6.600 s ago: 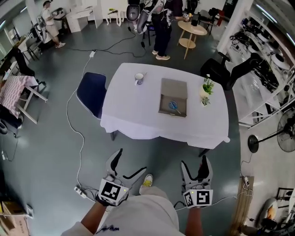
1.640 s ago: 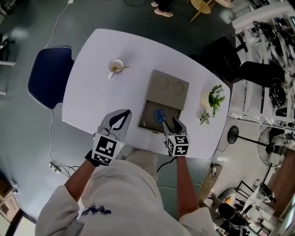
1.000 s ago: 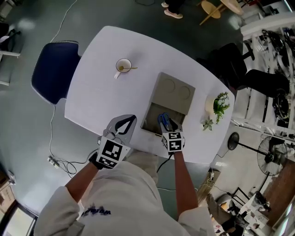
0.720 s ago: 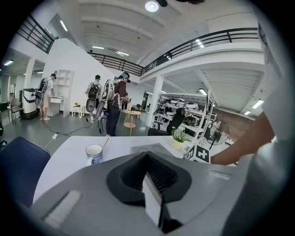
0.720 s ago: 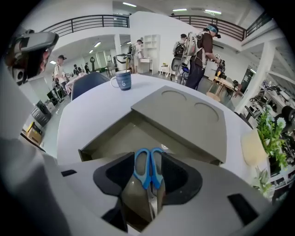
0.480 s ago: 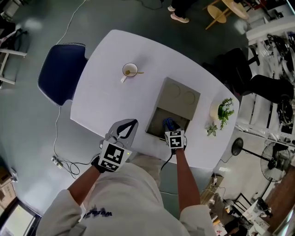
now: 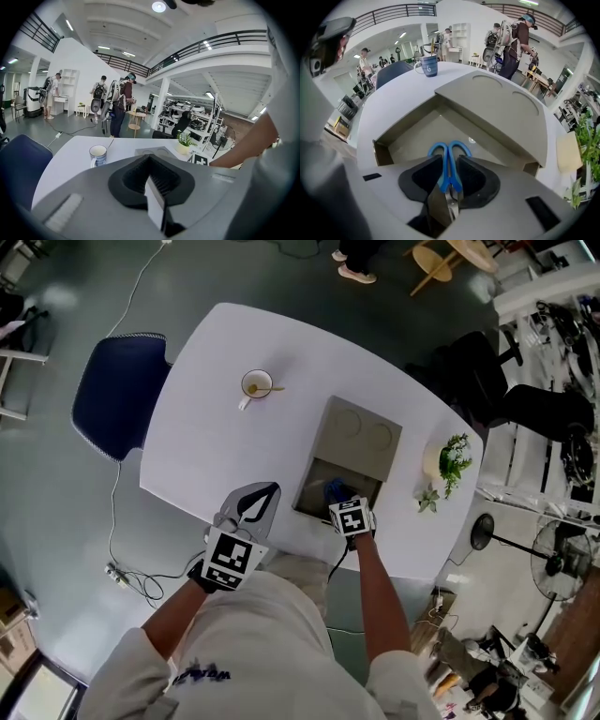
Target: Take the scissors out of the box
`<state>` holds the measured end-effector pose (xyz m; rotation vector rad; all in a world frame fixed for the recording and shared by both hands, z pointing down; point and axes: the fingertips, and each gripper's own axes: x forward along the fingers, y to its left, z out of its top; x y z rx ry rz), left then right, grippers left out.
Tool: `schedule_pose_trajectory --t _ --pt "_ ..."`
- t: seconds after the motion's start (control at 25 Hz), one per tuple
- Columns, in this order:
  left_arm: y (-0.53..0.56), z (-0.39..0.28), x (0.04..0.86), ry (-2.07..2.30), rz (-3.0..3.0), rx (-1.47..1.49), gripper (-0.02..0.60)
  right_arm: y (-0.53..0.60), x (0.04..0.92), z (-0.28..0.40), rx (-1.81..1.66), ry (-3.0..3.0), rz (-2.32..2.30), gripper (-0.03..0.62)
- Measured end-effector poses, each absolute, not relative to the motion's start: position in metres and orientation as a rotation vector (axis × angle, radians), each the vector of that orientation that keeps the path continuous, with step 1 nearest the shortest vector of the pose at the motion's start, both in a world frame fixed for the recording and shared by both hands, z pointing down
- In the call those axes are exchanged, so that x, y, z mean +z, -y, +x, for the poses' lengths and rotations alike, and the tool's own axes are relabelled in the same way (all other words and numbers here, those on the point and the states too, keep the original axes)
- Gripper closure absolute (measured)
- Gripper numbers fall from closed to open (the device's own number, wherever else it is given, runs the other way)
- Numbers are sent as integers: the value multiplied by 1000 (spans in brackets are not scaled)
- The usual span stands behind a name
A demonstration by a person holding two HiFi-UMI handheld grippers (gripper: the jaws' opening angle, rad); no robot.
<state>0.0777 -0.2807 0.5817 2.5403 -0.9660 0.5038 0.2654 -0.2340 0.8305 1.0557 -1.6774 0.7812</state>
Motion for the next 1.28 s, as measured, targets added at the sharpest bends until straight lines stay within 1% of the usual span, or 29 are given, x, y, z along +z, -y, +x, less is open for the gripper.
schedule_pose_trajectory --t 0.4,0.52,0.8,1.08,1.28 --pt "271 86 591 929 2550 532 580 235 834 268 847 1601 1080 478" --pt "269 88 589 916 2559 537 579 234 833 265 830 1579 1040 505" --pt "268 85 586 924 2569 551 579 235 832 264 808 1598 1079 503" --pt "261 78 572 936 2580 553 579 233 823 266 712 1650 1181 502" --pt "261 70 568 932 2604 559 579 246 785 275 736 1726 1451 502"
